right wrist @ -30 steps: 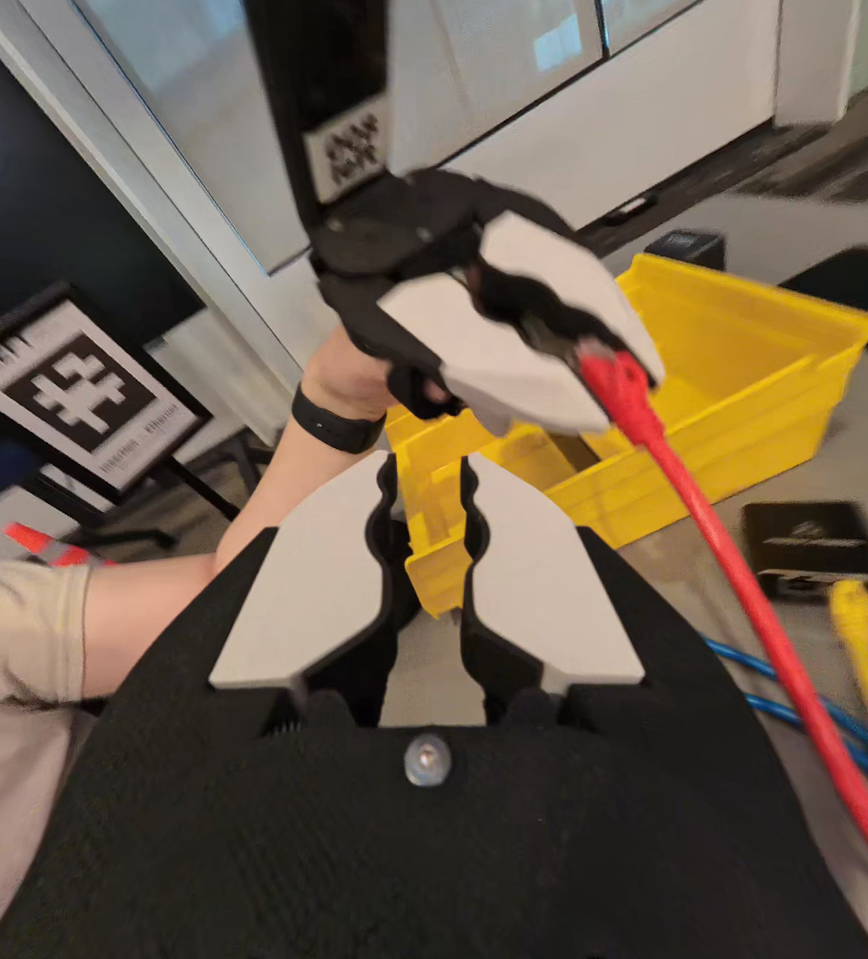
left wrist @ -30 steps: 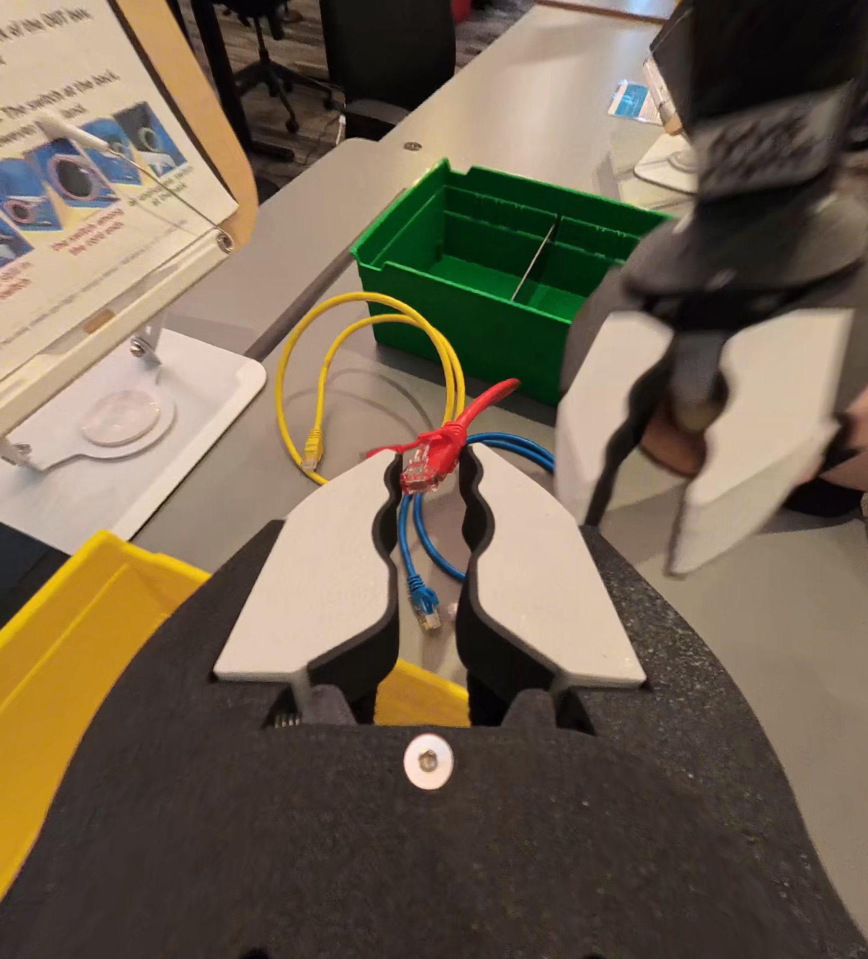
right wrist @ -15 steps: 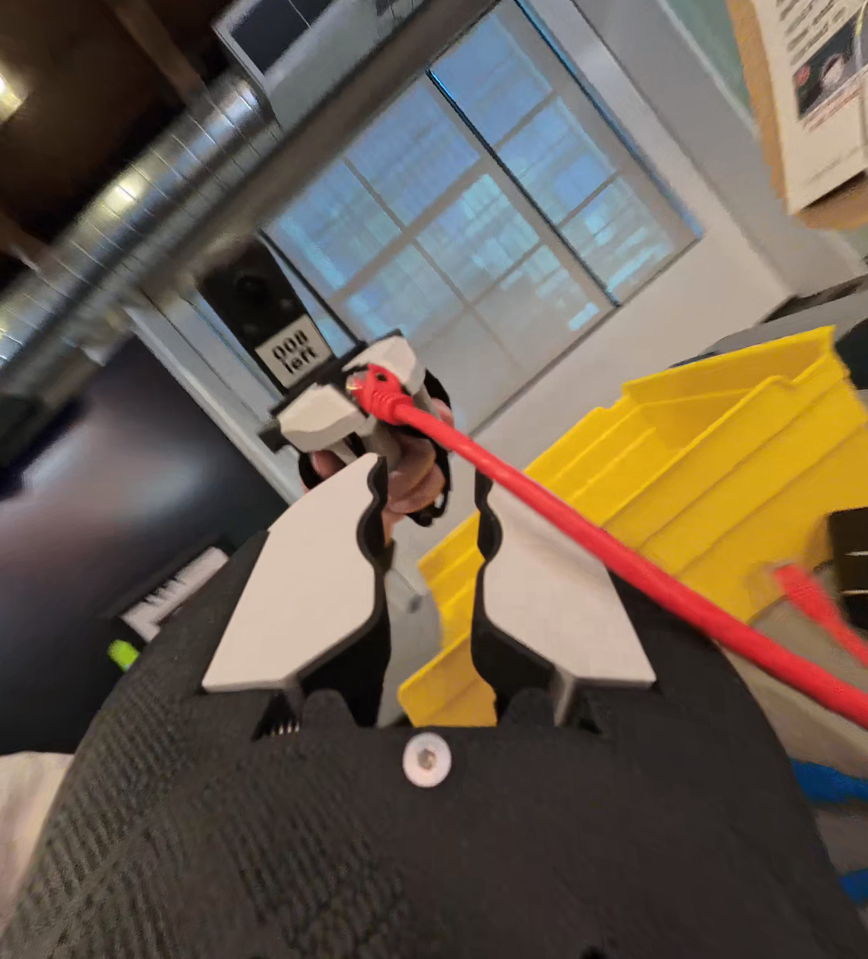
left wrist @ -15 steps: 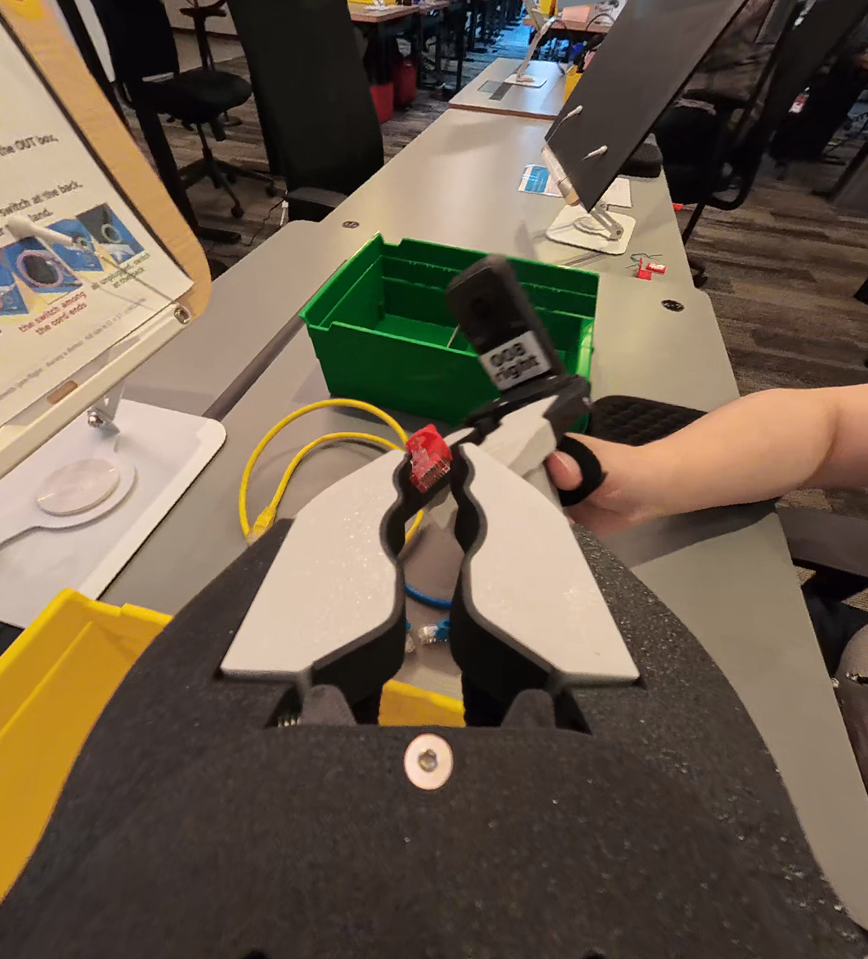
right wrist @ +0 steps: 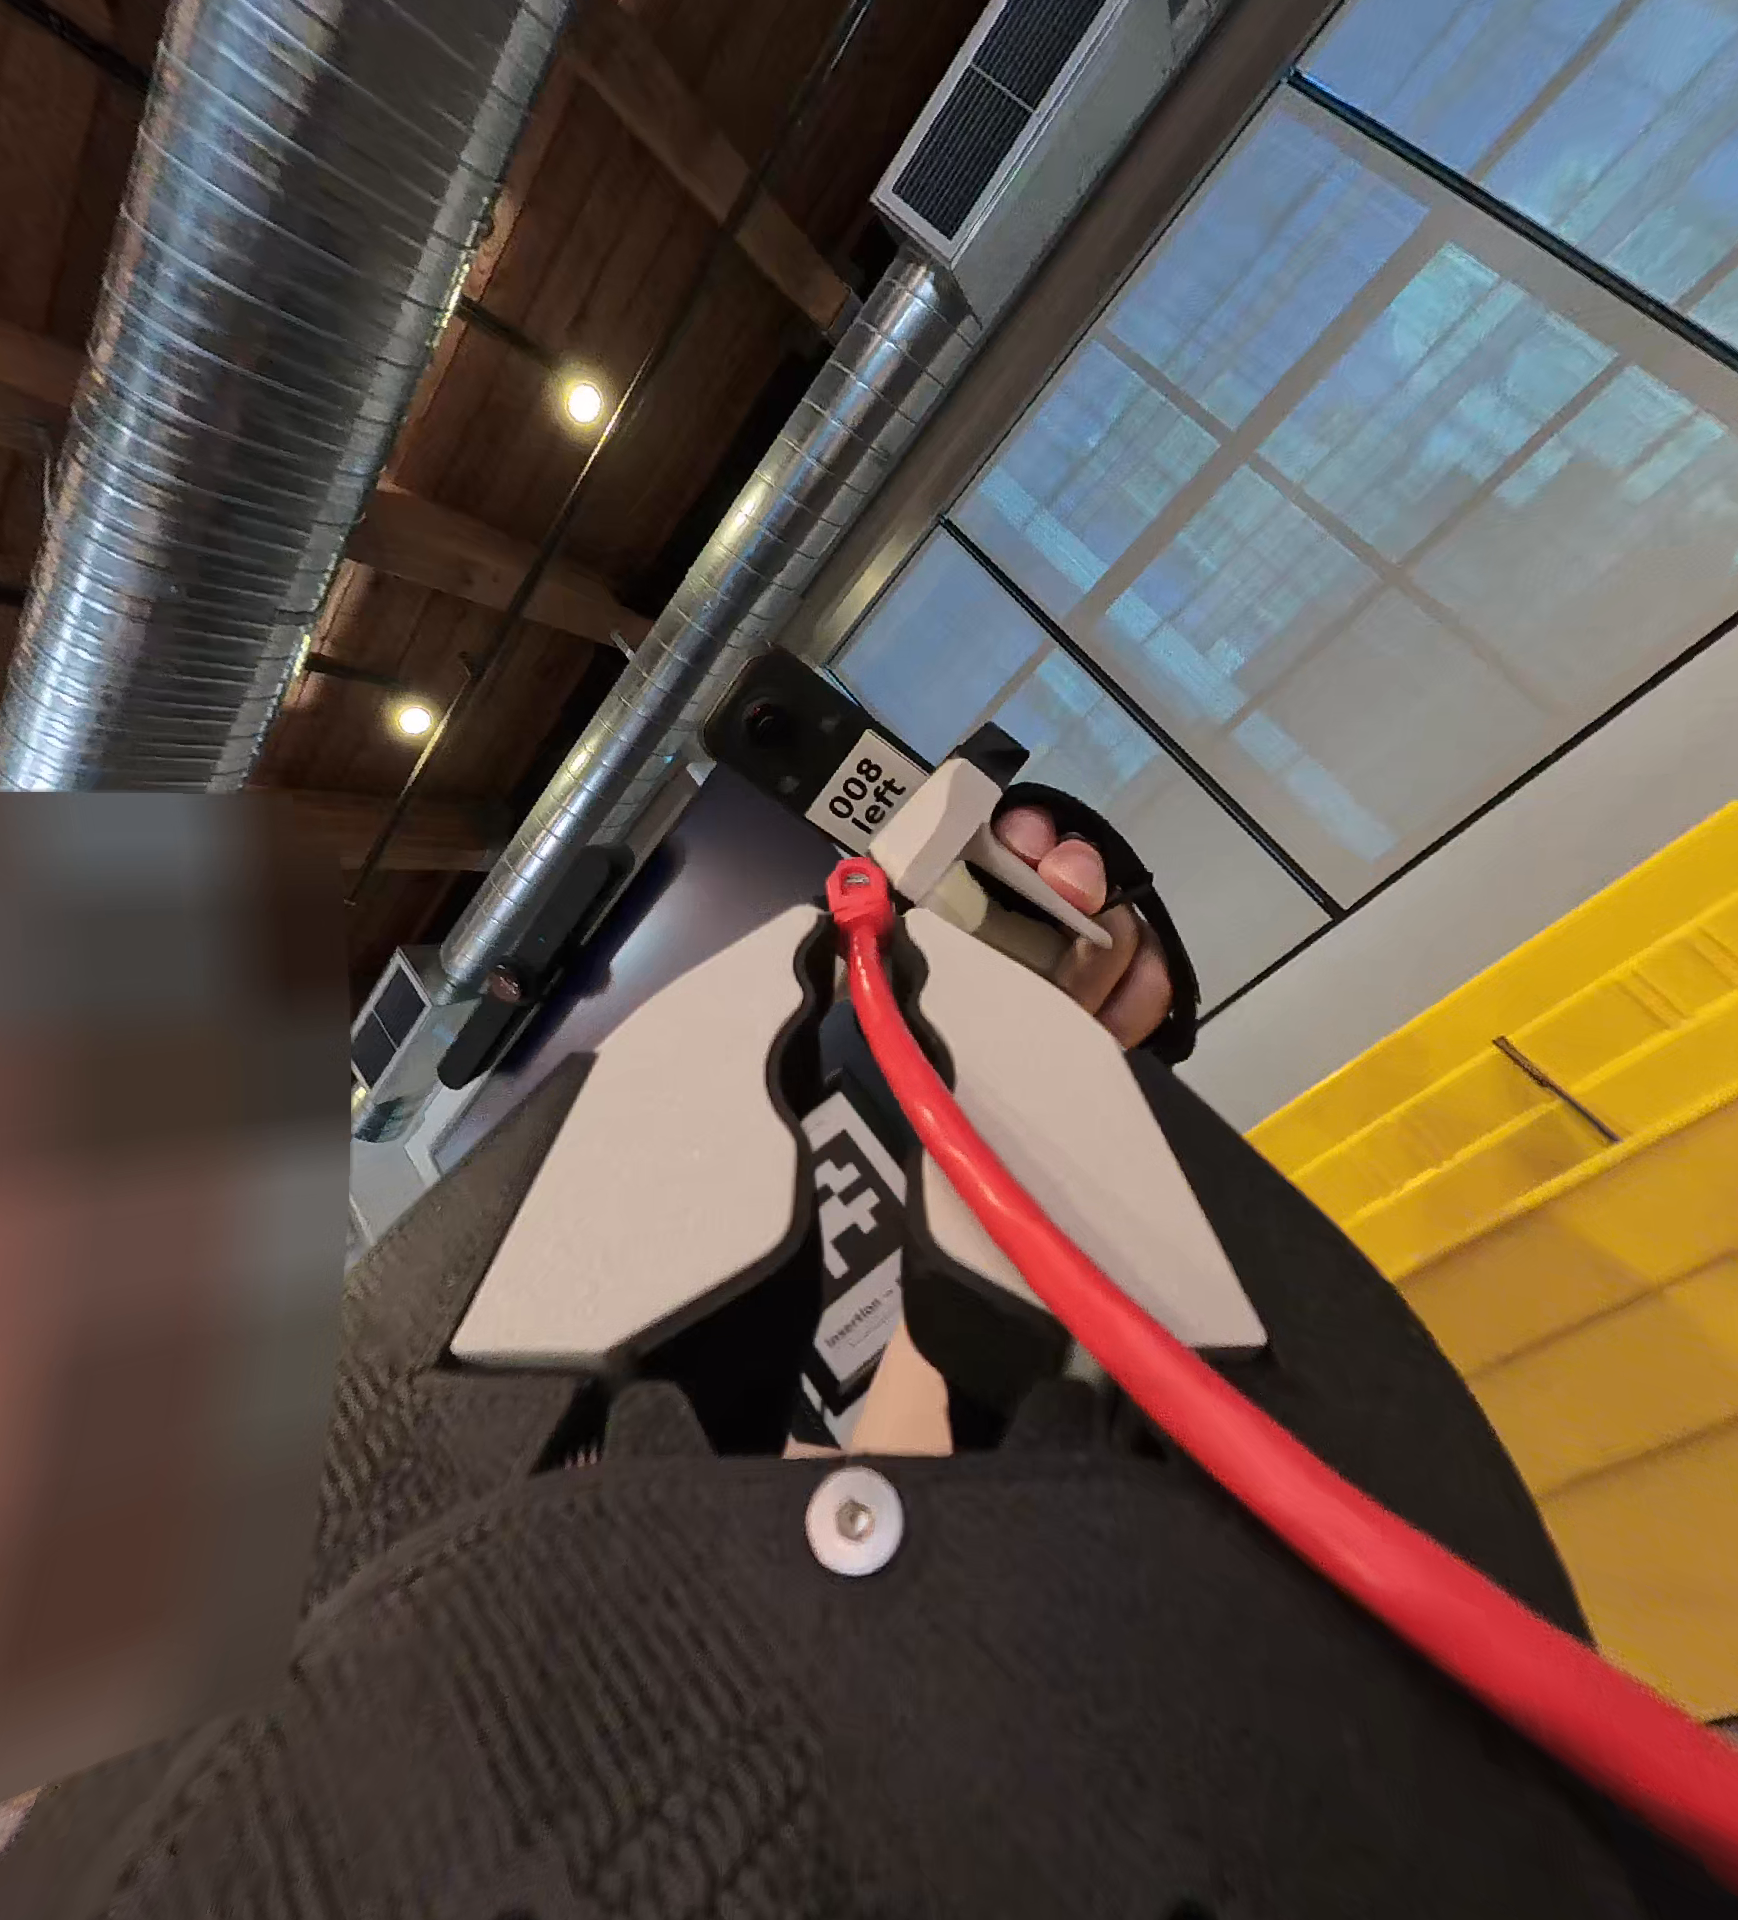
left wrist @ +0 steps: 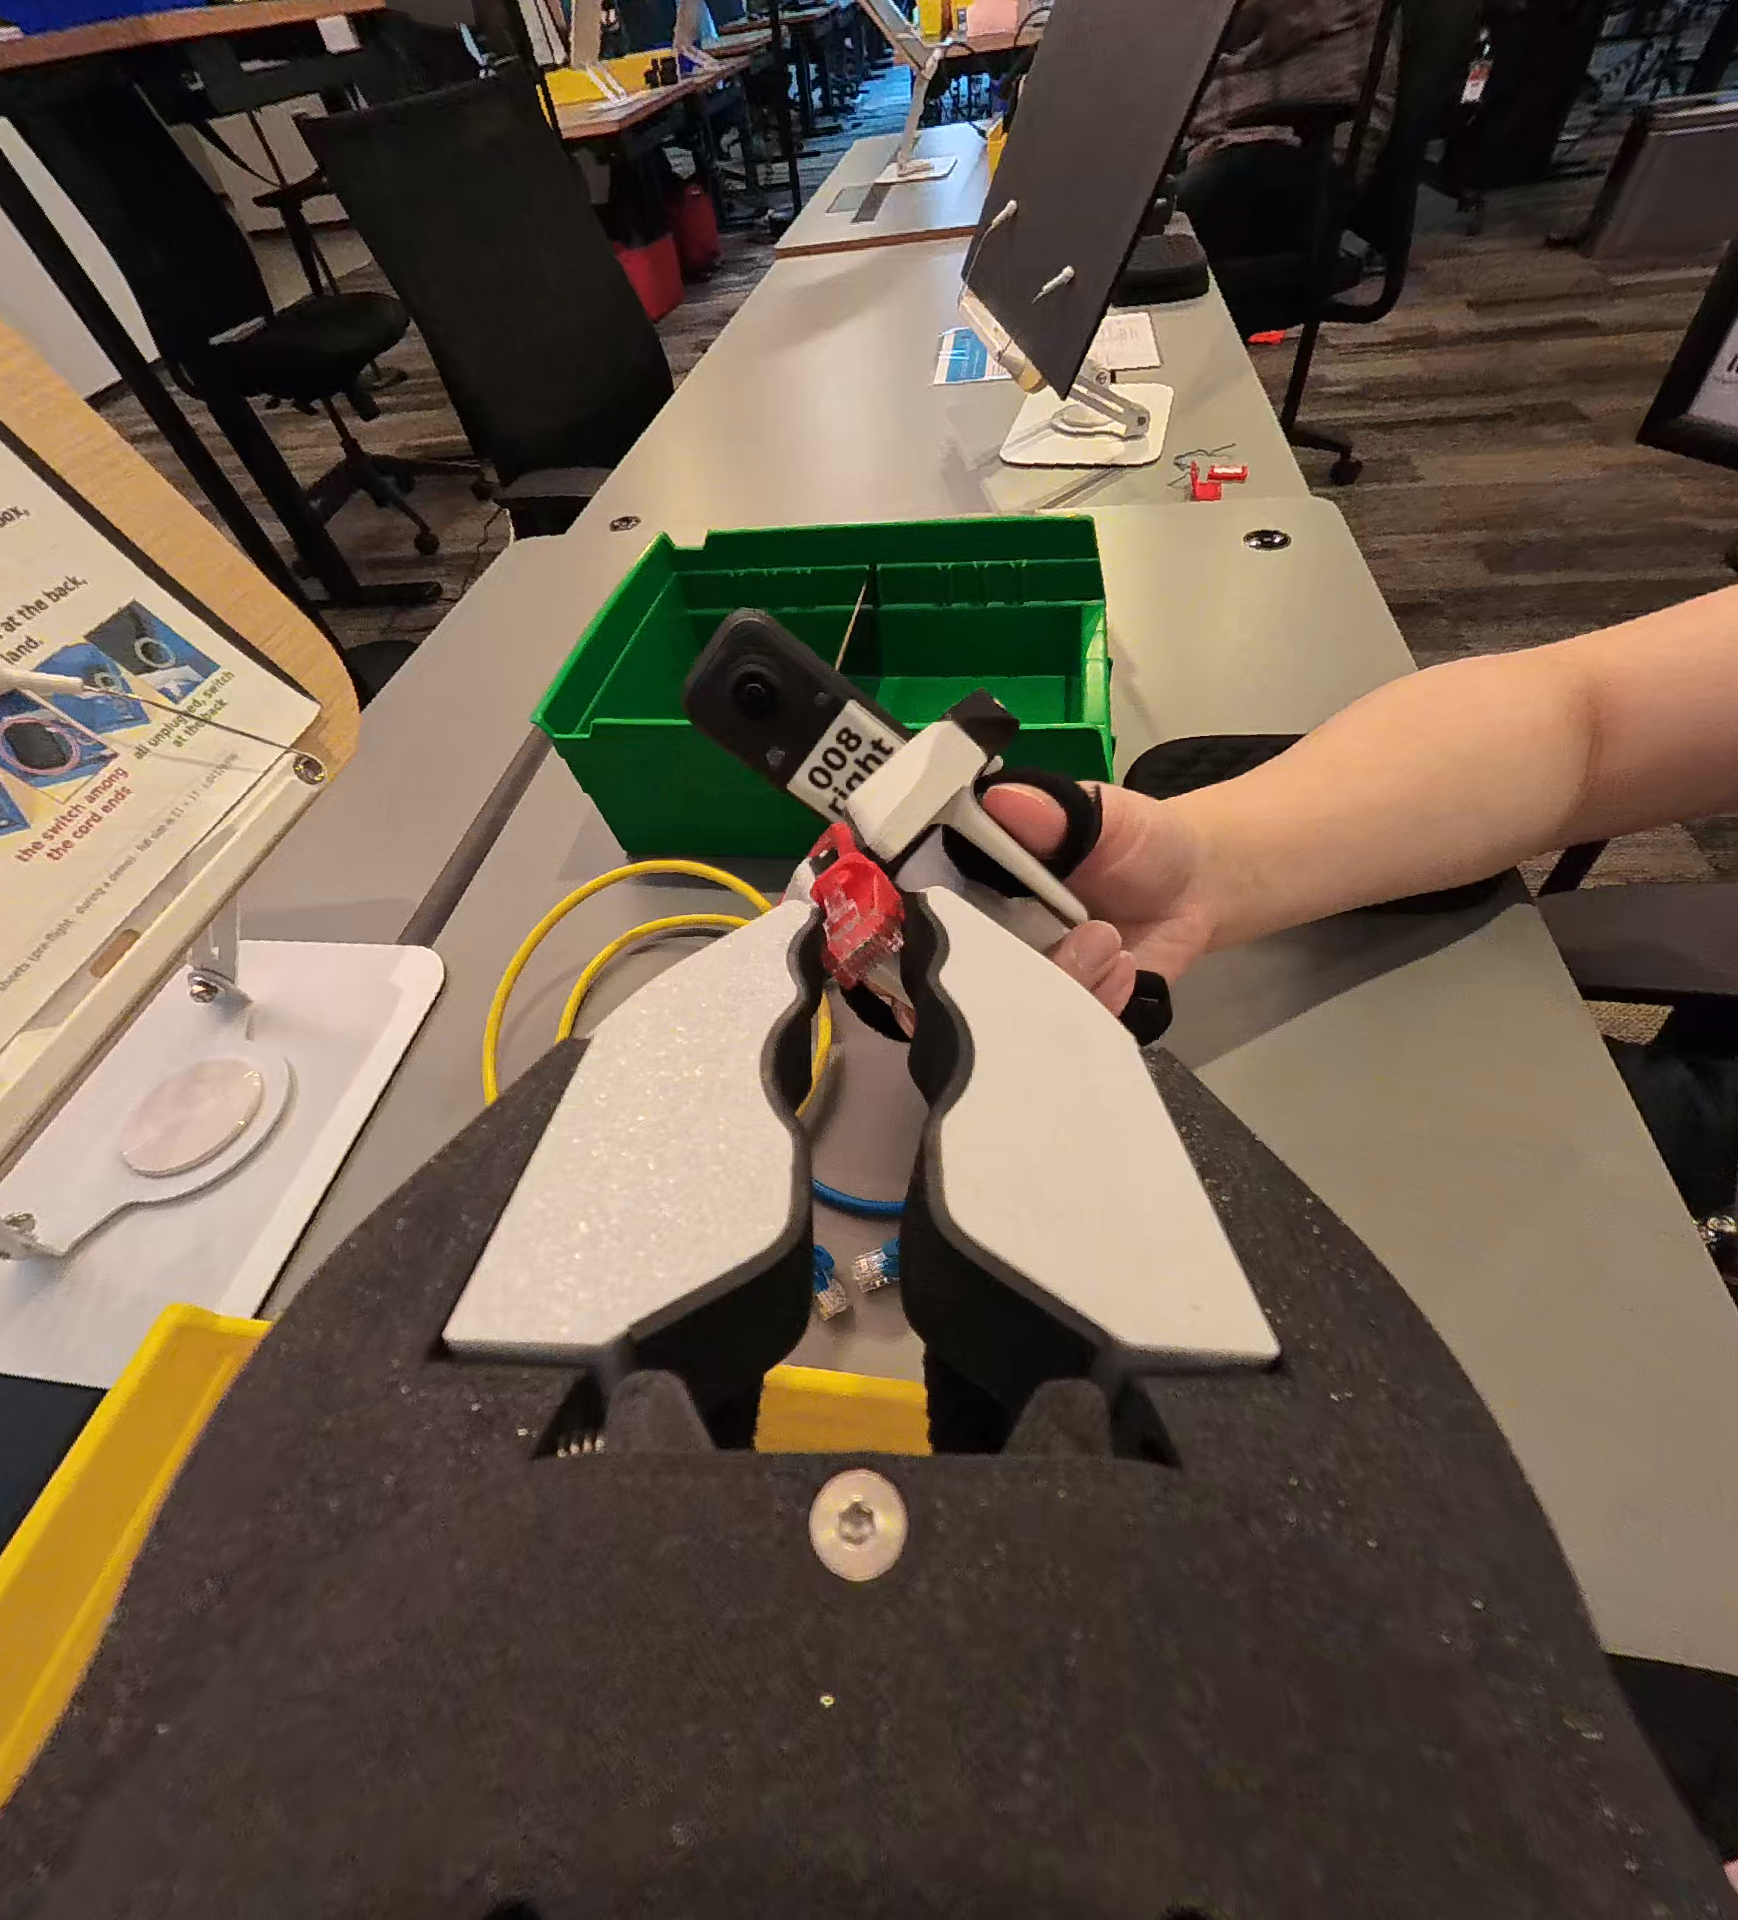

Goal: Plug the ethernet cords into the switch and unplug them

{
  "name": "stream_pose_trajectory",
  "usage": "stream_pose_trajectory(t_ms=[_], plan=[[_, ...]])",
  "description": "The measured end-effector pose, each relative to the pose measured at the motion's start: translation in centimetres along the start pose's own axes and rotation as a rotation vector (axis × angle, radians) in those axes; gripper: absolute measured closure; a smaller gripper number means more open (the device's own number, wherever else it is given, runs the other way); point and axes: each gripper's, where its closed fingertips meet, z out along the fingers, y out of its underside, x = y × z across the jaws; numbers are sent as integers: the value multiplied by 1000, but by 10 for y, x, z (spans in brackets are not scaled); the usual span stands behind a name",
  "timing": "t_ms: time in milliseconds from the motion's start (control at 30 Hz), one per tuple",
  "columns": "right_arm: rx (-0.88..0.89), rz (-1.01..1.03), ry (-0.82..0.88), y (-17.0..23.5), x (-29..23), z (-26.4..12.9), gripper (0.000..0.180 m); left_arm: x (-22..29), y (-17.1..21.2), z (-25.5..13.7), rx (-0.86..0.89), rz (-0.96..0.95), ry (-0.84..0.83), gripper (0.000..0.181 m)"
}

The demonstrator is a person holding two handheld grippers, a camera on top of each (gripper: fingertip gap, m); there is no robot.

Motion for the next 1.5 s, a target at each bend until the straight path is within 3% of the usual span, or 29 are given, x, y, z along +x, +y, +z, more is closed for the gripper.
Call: stream_pose_trajectory(t_ms=[167,267,400,567,1033,1200,1233,1500], plan=[[-52,-281,60,-1,-12,2,170,7,-5,-1,26,-32,40,167],[-101,-655,128,-3,-29,3,170,7,-5,-3,36,-77,39,131],[-219,-1091,219,2,-44,6,170,13,-15,-8,121,-79,94,147],[-290,-1393,234,11,-55,10,170,27,-24,-14,179,-96,214,172],[-449,-1572,270,13,-54,8,169,25,-19,-12,161,-77,204,172],[-488,-1854,295,18,-57,9,169,26,-28,-11,242,-279,309,126],[-488,-1902,289,19,-58,10,170,27,-27,-8,231,-308,332,124],[-521,-2113,307,20,-55,6,169,39,-35,6,233,-489,577,161]])
